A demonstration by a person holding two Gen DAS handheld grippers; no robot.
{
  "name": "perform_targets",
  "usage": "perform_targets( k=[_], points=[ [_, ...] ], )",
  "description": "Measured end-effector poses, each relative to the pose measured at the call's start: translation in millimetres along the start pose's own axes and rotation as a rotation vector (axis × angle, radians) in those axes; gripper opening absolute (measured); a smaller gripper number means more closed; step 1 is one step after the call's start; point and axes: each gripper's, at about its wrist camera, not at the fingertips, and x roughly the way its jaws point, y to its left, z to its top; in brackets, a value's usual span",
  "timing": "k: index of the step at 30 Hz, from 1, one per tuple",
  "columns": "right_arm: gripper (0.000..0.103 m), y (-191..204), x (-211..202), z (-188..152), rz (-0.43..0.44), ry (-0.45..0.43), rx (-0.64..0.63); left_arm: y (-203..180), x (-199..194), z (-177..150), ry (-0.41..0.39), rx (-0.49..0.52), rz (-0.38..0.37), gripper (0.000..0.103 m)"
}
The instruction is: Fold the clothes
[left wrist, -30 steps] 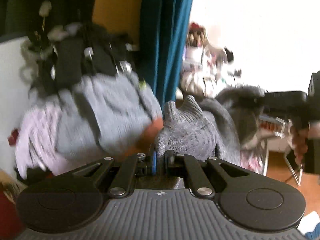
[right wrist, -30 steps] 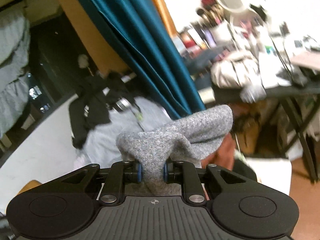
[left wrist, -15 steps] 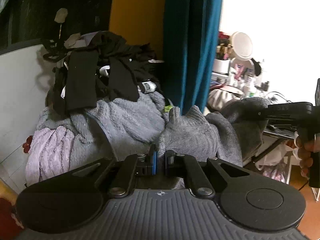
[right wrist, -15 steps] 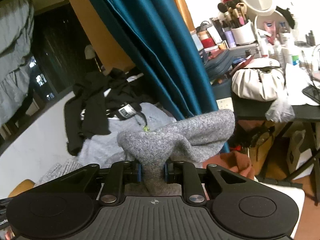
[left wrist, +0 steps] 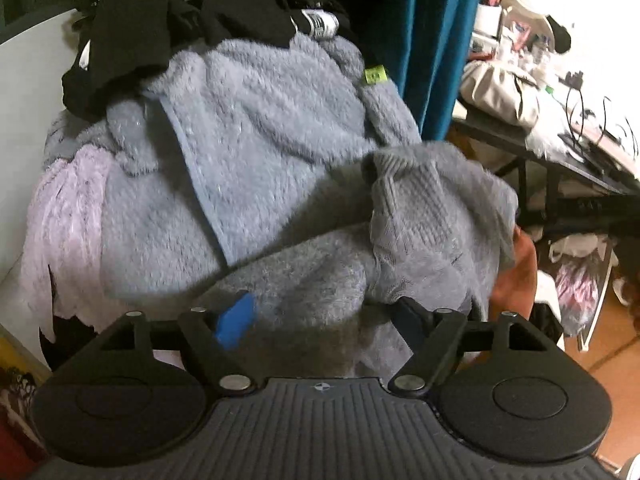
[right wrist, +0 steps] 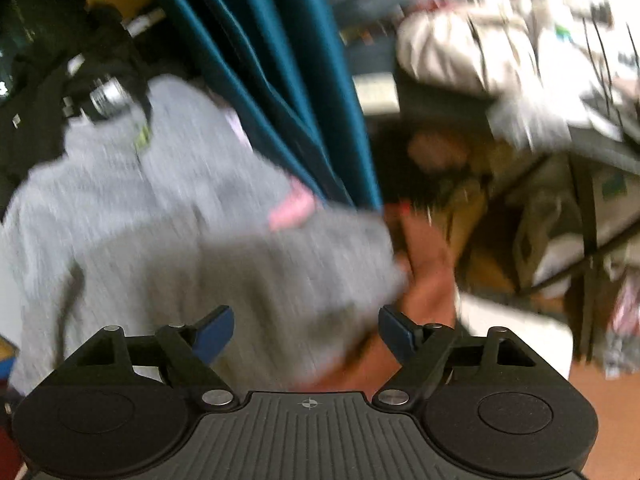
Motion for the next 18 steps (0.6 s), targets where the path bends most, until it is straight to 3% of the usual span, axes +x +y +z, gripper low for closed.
perform_targets(
  k=[4,8,12,18],
  points=[
    [0.077,-22.2,-4.1,-47.9,-0.036,0.066,0.088,4.4,-13.3,-13.3,-0.03,-0.032,0.039,0.079],
    [0.076,-37.1,-13.8,-93.8,-0.055,0.111,0.17,4.7,-34.5,-30.9,-0.07,-0.003,0.092,0.081],
    [0.076,-34.1,-21.7,-139.1,-0.05,0.16,0.166,4.5,-56.8,-58.9,-0.104,0.026,0.105,0.086],
    [0.076,-18.0,-18.5,-190.2,-0.036,0.24,0.136,7.1,-63.9,-105.5,-0.012,0.013,0.063,0.086]
  ],
)
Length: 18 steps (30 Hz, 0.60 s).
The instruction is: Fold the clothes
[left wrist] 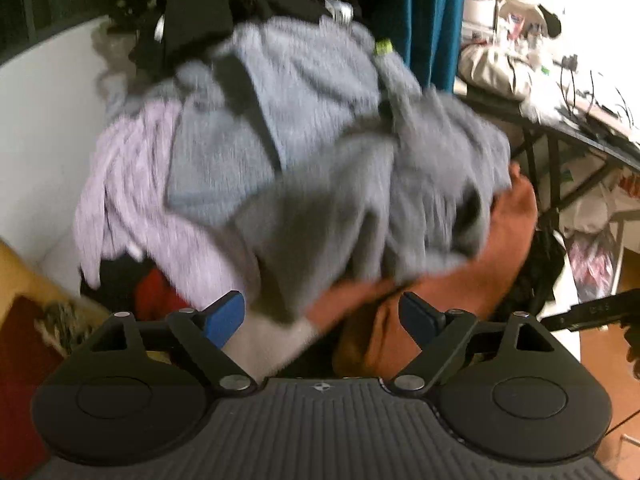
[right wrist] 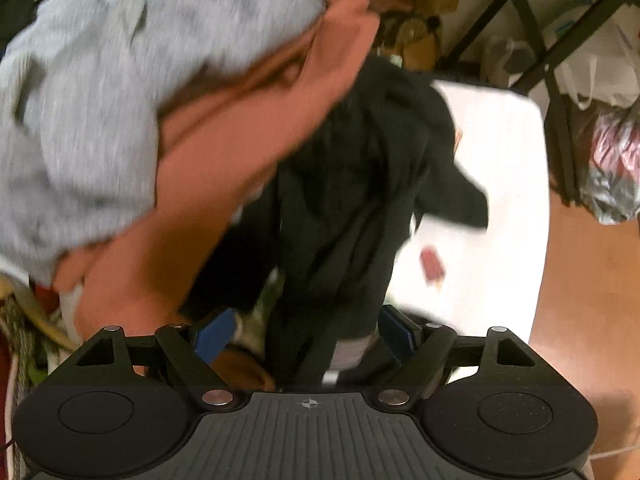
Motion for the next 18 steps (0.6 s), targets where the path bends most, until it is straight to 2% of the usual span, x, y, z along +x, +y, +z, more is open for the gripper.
perform_targets(
  k=[6,10,14,18],
  points=[
    [0.076,27.0,32.1,-28.8,0.034,0.084,-0.104,6.3,3.0,-42.4,0.097,-0.041,0.027,0.086],
    [0.076,53.9,57.2,-44.5,0.045,0.13,-0.151,16.1,-3.1,-62.0,0.13,-0.095,0.051,0.086],
    [0.082,77.9,74.0,-49.2,0.024,0.105,-0.234,26.8,-11.5,-76.6,0.153,-0.138,0.075,0.086],
    [0.082,92.6,91.5,-45.7,0.009,0.092,-0.295,33.1,-21.4,-81.4,0.164,-0.139,0.091,0.086]
  ],
)
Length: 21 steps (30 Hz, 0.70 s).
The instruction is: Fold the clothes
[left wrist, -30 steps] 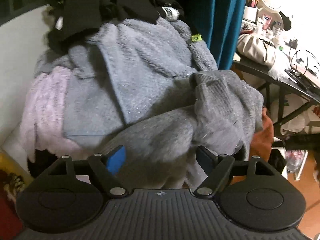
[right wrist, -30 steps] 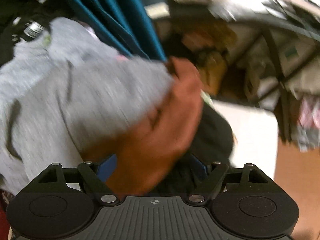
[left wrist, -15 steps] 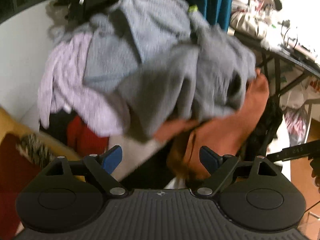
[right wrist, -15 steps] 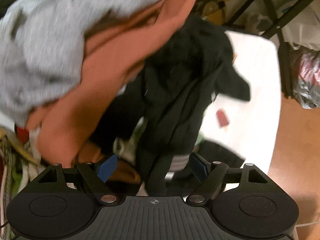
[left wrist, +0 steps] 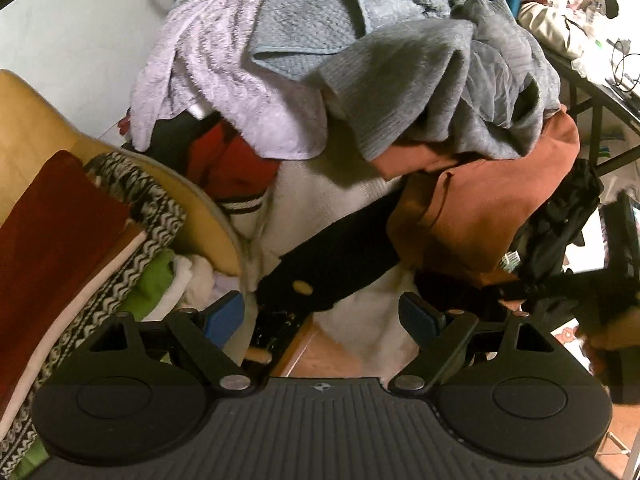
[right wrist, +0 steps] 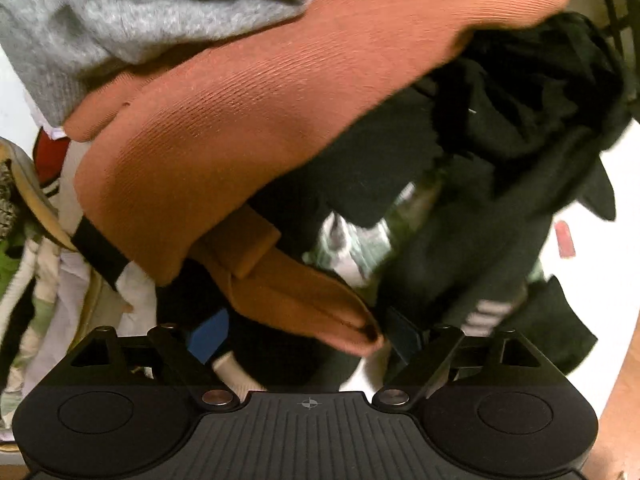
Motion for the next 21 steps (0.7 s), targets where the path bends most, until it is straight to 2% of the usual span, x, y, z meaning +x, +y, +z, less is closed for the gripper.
perform_targets(
  k=[1,2,3,4,5,6,8,15,17,21],
  points=[
    [0.081,2.3,3.9,2.4,0.002,0.001,-0.015,1.3,-1.8,-0.7,0.0,0.001,0.004,0.086],
    [0.073,4.6,7.8,4.9,0.004,0.002,-0.03,2.2,-2.9,-1.1,-0.002,0.0,0.008,0.086],
    [0.054,6.9,10.3,5.9,0.01,0.012,-0.054,3.0,-4.0,-1.4,-0.003,-0.001,0.012,0.086],
    [0.049,8.5,9.9,4.6,0.022,0.027,-0.07,3.6,-4.4,-1.5,-0.003,-0.006,0.013,0.086],
    [0.035,9.5,8.3,2.3,0.034,0.041,-0.077,4.1,-4.0,-1.3,-0.002,-0.015,0.009,0.086],
    [0.009,10.4,6.6,0.0,0.047,0.055,-0.084,3.8,-3.8,-1.3,-0.003,-0.023,0.006,0.086],
    [0.008,10.1,0.0,-8.6,0.055,0.073,-0.089,0.3,-3.8,-0.8,-0.007,-0.027,-0.007,0.086],
    [0.006,-6.2,-30.2,-30.6,0.098,0.037,-0.014,-18.2,1.8,0.3,0.005,0.018,-0.06,0.086],
    [0.006,-11.1,-36.7,-26.5,0.119,0.012,0.014,-22.1,5.3,-0.4,0.016,0.024,-0.067,0.086],
    [0.006,-21.3,-61.3,-1.7,0.209,-0.111,0.055,-28.1,5.4,-2.2,0.021,0.038,-0.079,0.086]
  ],
)
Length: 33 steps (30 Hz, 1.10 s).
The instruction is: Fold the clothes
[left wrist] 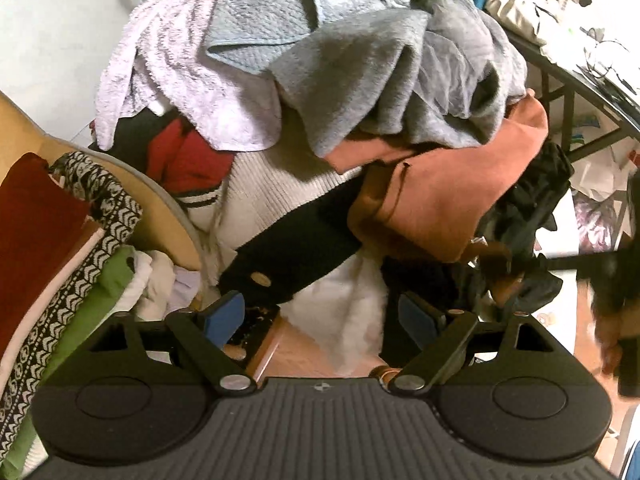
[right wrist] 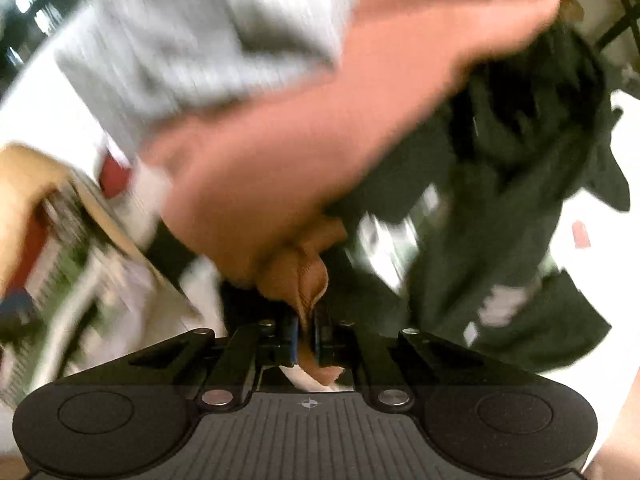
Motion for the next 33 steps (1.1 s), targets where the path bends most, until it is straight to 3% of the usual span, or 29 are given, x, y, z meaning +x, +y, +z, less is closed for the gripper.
perform_targets(
  k=[5,15,20,25,29,33],
  points=[
    [0.006,7.4,9.9,45.7,0.0,-0.041,-0.011,-0.8,-1.6,-1.4,0.002,0.001,0.007,0.086],
    [0.006,17.3,41.8,97.6,-0.052,-0.064,-0.071,-4.9,2.2,-17.0,0.039,-0.011,0.003,0.087],
    [0.007,8.6,56.2,101.7,-0.064,-0.028,-0.074,-8.9,13.0,-18.3,0.064,-0.017,-0.002,0.087],
    [0.026,-7.0,43.8,96.4,-0.062,-0.011,-0.007,-11.6,19.8,-11.2,0.068,-0.019,-0.007,0.087],
    [0.051,-20.1,20.8,87.9,-0.072,-0.033,0.0,-17.6,25.3,-0.3,0.052,-0.012,-0.014,0.087],
    [0.053,-47.3,-5.0,72.2,-0.092,-0.056,0.05,-28.6,35.1,8.4,0.054,0.004,-0.04,0.088]
  ],
)
